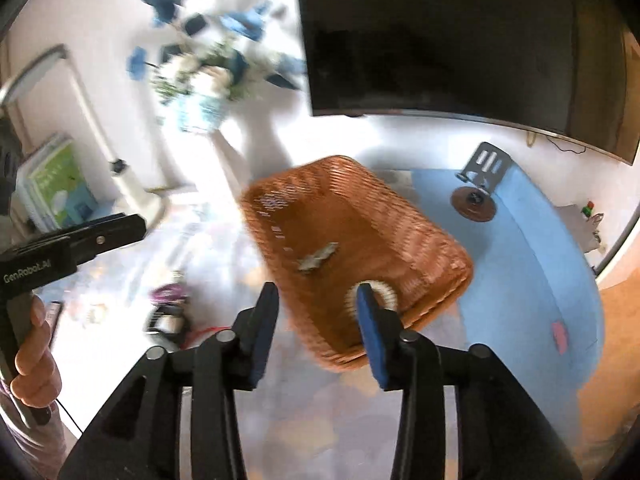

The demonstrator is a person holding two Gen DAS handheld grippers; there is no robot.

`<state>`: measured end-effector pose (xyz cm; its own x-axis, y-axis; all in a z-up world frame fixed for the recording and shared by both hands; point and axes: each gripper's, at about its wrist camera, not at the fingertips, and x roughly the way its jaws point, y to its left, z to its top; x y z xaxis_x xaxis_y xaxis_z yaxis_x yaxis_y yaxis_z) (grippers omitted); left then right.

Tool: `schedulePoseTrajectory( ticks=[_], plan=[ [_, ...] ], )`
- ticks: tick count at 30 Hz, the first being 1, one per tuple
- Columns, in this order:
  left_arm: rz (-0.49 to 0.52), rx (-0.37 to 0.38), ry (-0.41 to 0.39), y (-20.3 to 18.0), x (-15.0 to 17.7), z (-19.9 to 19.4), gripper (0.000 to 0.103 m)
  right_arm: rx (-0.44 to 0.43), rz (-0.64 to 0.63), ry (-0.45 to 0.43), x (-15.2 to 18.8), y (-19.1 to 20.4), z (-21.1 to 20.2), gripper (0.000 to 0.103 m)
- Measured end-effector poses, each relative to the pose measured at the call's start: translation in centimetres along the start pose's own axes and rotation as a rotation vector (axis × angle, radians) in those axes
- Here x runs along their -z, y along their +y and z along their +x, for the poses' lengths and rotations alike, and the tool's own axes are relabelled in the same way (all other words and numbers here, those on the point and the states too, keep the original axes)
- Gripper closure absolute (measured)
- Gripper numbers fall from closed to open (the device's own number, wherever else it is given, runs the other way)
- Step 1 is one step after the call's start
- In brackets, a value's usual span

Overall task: Organize jewelry
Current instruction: 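Move the left gripper to the clear spiral hair tie while the right approaches the clear pendant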

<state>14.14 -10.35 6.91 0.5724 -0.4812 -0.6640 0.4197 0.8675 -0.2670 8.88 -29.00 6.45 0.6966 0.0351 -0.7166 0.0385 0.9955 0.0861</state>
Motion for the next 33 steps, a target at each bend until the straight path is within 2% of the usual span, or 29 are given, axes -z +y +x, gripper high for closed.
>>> schedulePoseTrajectory(
  ticks=[2,4,10,16,18,21,25,29,33],
  plan=[
    [-0.026,-0.006,-0.032,2.0,1.2,-2.6,0.044,-0.041,0.038,-0.027,1.3,1.3,-1.4,0.049],
    [-0.046,-0.028,-0.069,4.0,2.7,-5.2,0.041,-0.069,0.066,-0.036,2.6,2.4,-1.8,0.047],
    [-0.116,-0.095,-0.088,10.4,7.8,-9.6,0.041,-0.137,0.097,-0.008,5.7,5.2,-1.5,0.047],
    [-0.202,-0.153,-0.087,16.8,12.5,-11.9,0.041,-0.124,0.076,0.025,7.7,7.3,-0.3,0.047],
    [-0.226,-0.18,-0.075,18.8,13.6,-11.6,0.041,-0.125,0.068,0.042,8.2,7.8,0.5,0.047],
    [-0.212,-0.236,-0.049,20.6,15.0,-10.3,0.041,-0.133,0.07,0.072,9.0,8.3,2.1,0.047],
    [-0.182,-0.307,0.043,22.3,16.1,-6.1,0.041,-0.225,0.103,0.138,10.3,8.9,4.6,0.047],
    [-0.194,-0.371,0.09,24.2,16.3,-3.0,0.041,-0.214,0.112,0.192,11.3,9.5,7.1,0.06],
    [-0.265,-0.354,0.099,26.2,16.1,-1.5,0.042,-0.264,0.171,0.243,11.5,9.2,9.3,0.064]
  ],
)
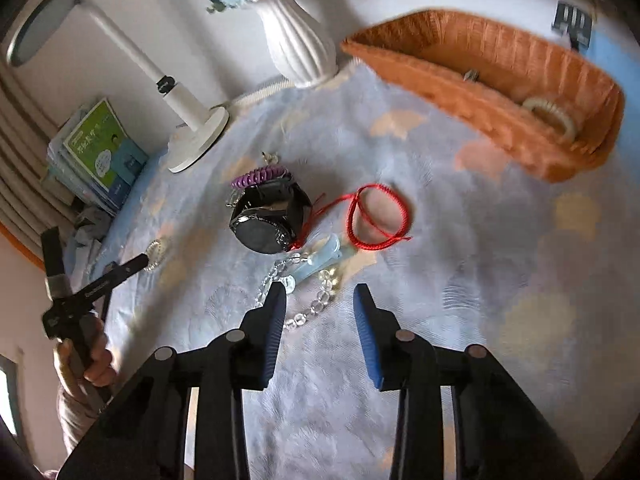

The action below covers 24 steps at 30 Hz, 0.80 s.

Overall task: Organize jewelry
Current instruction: 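Move the left gripper to the clear spiral hair tie while the right approaches the clear pendant, then grasp the clear pendant with the right gripper while the left grasps the clear hair tie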

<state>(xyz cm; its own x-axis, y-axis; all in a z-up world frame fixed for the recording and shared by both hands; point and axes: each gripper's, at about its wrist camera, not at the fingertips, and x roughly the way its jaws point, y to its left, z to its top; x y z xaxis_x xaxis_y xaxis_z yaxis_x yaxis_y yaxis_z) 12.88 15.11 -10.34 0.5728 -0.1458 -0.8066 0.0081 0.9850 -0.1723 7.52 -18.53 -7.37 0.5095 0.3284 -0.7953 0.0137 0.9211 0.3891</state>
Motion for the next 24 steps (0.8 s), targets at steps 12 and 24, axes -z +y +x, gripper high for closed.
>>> schedulePoseTrajectory(
  ticks=[12,24],
  plan=[
    [0.043,-0.029,-0.022,-0.9,-0.2,0.5,0.042,-0.022,0.08,0.02,-2.4,0.0,4.5,0.067],
    [0.06,-0.069,-0.022,-1.7,0.0,0.7,0.046,-0.085,0.02,-0.096,-1.5,0.0,1.4,0.09]
  ],
)
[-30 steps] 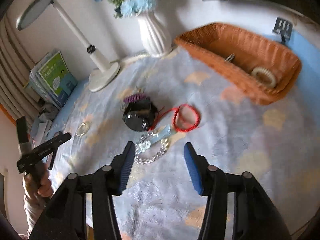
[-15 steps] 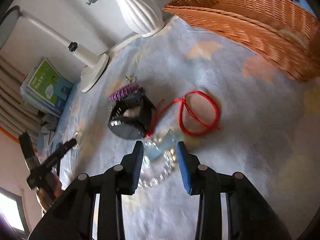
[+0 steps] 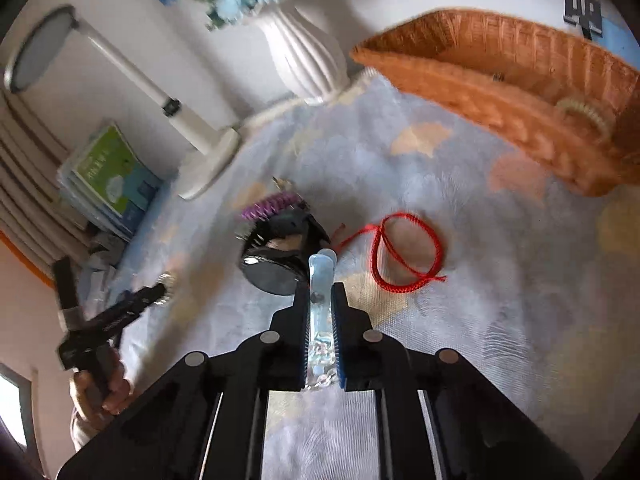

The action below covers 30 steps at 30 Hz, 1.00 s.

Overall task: Organize jewelry
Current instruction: 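Grasp the clear pendant with the right gripper while the left grasps the clear hair tie, then carry both items into the wicker basket and open both grippers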

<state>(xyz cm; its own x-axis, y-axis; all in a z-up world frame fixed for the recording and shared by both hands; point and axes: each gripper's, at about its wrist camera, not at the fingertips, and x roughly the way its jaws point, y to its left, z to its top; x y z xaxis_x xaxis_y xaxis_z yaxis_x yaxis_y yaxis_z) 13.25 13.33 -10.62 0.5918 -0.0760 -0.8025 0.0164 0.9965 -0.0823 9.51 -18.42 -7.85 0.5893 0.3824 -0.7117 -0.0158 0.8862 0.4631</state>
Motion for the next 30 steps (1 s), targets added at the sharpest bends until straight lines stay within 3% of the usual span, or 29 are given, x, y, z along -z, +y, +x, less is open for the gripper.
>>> schedulePoseTrajectory(
  ticks=[3,5,7,11,13,16,22,26,30],
  plan=[
    [0.034,-0.035,-0.003,-0.7,-0.1,0.2,0.061,-0.038,0.023,-0.015,-0.2,-0.6,-1.8,0.09],
    [0.072,-0.033,-0.008,-1.6,-0.1,0.2,0.085,-0.056,0.043,-0.021,-0.3,-1.3,-2.8,0.09],
    [0.108,-0.038,-0.011,-2.5,0.1,0.1,0.093,-0.033,0.047,-0.007,-0.2,-2.0,-3.6,0.09],
    [0.122,0.052,0.007,-4.2,0.8,-0.5,0.094,0.051,0.019,0.053,0.5,-3.1,-4.0,0.09],
    [0.133,0.111,0.02,-5.4,1.3,-0.8,0.094,0.149,-0.028,0.104,1.0,-3.5,-3.5,0.09],
    [0.167,0.175,0.03,-7.8,2.2,-1.5,0.094,0.174,-0.039,0.134,1.4,-4.1,-2.9,0.09],
    [0.219,0.252,0.043,-11.2,3.3,-2.7,0.094,0.137,0.038,0.097,2.1,-5.7,-3.8,0.08],
    [0.215,0.285,0.045,-11.5,3.6,-3.2,0.094,0.114,0.008,0.068,3.5,-4.6,-4.8,0.065],
    [0.211,0.339,0.044,-11.7,3.9,-3.2,0.094,0.273,-0.112,0.058,4.9,-2.0,-3.7,0.065]
  ],
)
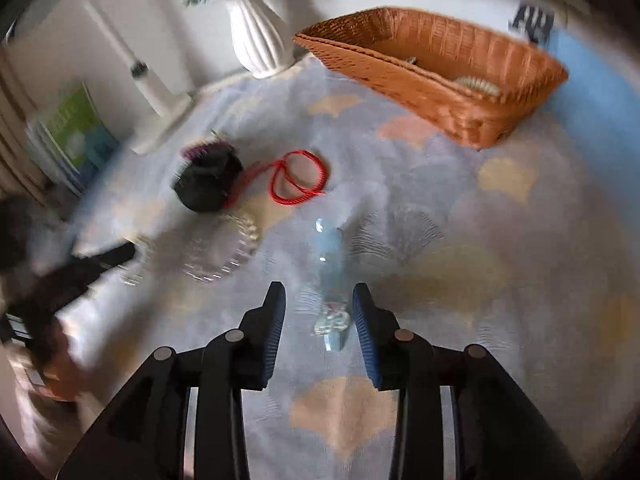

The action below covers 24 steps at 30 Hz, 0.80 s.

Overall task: Organize jewelry
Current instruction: 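Carry both items into the wicker basket and open both grippers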

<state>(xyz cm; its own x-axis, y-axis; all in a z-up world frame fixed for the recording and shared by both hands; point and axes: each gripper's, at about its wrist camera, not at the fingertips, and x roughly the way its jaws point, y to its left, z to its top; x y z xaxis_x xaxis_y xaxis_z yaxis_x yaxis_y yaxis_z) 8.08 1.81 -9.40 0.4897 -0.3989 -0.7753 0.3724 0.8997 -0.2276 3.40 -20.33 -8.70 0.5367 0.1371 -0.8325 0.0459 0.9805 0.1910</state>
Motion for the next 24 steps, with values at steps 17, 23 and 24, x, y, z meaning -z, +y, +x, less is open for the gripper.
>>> schedulePoseTrajectory(
  ticks=[17,23,24],
  plan=[
    [0.082,0.029,-0.031,-4.2,-1.9,-1.2,0.094,0.012,-0.071,-0.077,-0.7,-0.3,-2.6,0.086],
    [0.162,0.047,-0.08,-7.5,-6.0,-2.4,0.094,-0.027,-0.055,-0.169,-3.4,-1.8,-6.5,0.086],
    [0.18,0.047,-0.087,-8.2,-7.0,-2.4,0.094,-0.024,-0.056,-0.193,-4.3,-2.3,-7.2,0.086]
  ],
)
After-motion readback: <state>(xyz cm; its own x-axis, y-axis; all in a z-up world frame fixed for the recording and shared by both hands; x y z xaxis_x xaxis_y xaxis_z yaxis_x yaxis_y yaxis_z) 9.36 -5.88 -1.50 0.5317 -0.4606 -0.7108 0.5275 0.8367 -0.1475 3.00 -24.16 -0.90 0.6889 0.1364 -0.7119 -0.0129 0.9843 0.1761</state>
